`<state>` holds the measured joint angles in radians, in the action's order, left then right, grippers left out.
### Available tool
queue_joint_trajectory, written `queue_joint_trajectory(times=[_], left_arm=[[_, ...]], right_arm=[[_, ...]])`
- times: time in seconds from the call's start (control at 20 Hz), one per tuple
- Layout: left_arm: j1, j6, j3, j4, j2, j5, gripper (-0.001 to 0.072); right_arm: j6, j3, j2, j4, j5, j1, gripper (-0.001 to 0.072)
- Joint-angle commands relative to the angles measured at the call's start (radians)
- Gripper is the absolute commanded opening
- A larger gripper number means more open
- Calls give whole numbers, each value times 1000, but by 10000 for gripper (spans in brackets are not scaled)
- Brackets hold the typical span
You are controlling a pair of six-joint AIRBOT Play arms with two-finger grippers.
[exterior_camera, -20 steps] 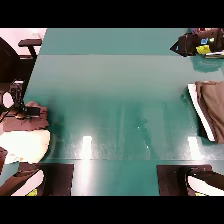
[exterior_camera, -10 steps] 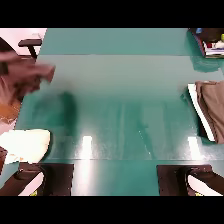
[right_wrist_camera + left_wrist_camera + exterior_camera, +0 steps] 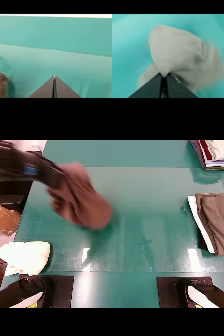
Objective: Fold the shirts.
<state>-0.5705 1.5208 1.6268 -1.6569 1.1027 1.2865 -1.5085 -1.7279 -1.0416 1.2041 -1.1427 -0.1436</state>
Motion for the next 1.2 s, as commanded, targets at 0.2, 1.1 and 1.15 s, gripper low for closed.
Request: queue_joint_trajectory(times=[0.2,1.1,1.15], left_arm=[[-226,-62,16,202,251,-383,551],[504,-148,-352,591,512,-307,551],[499,-167,-352,612,536,-307,551]], right_arm=[[0,0,5,0,-12,8,15],[-1,3,0,0,-113,8,15],[-1,3,0,0,-122,8,15]])
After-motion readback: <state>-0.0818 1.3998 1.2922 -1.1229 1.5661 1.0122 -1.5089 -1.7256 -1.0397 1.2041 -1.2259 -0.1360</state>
